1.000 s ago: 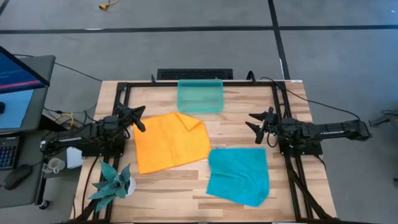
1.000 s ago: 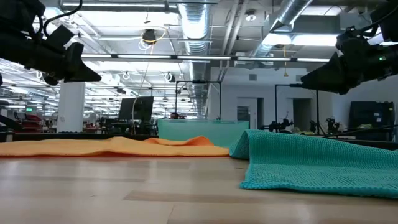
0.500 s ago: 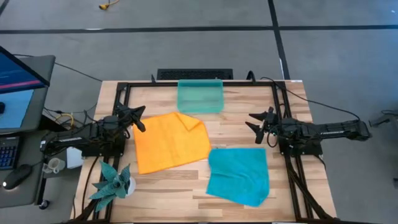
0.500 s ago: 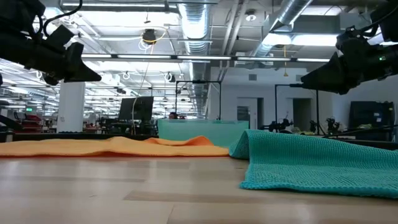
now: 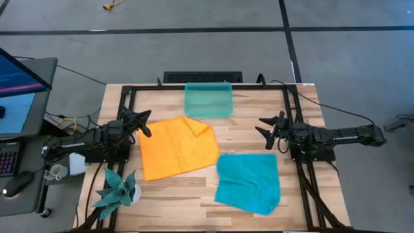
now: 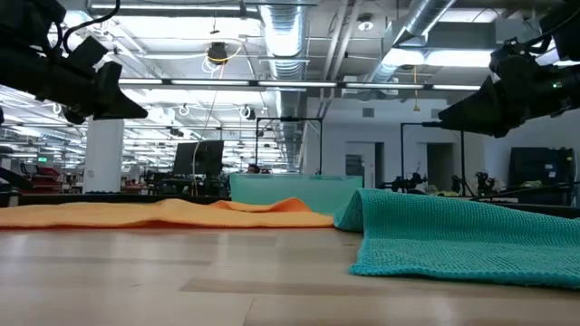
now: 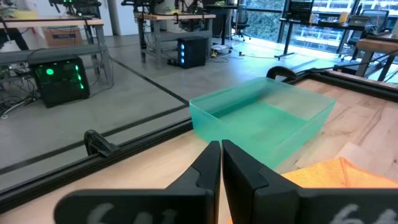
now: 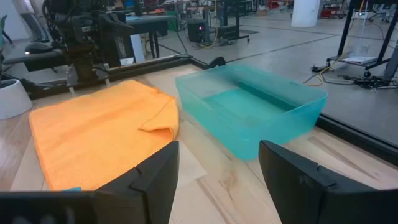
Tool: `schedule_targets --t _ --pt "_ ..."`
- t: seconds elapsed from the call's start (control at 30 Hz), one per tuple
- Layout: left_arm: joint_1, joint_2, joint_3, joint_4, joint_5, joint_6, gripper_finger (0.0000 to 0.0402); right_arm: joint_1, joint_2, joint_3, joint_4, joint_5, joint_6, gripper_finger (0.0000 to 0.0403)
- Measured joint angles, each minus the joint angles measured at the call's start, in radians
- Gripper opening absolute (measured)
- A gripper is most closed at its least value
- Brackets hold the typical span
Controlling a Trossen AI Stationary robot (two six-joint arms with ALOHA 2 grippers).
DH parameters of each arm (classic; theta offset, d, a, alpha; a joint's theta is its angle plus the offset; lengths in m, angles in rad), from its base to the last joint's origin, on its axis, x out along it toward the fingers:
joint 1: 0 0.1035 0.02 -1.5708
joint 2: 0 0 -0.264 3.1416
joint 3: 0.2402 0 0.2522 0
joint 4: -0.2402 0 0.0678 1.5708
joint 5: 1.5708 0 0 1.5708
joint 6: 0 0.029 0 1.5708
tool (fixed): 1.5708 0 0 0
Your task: Roll microfiber towels into tight, uniform cylinder then place into a basket
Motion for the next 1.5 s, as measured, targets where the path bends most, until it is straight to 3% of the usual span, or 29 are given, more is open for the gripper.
schedule_targets --t 0.83,1.5 --pt "0.0 0.0 0.0 0.0 0.0 0.0 0.0006 0.0 0.0 0.0 0.002 0.0 0.0 0.0244" --pt "0.0 0.0 0.0 0.0 0.0 0.0 0.0006 0.017 0.0 0.001 0.183 -0.011 -0.001 0.0244"
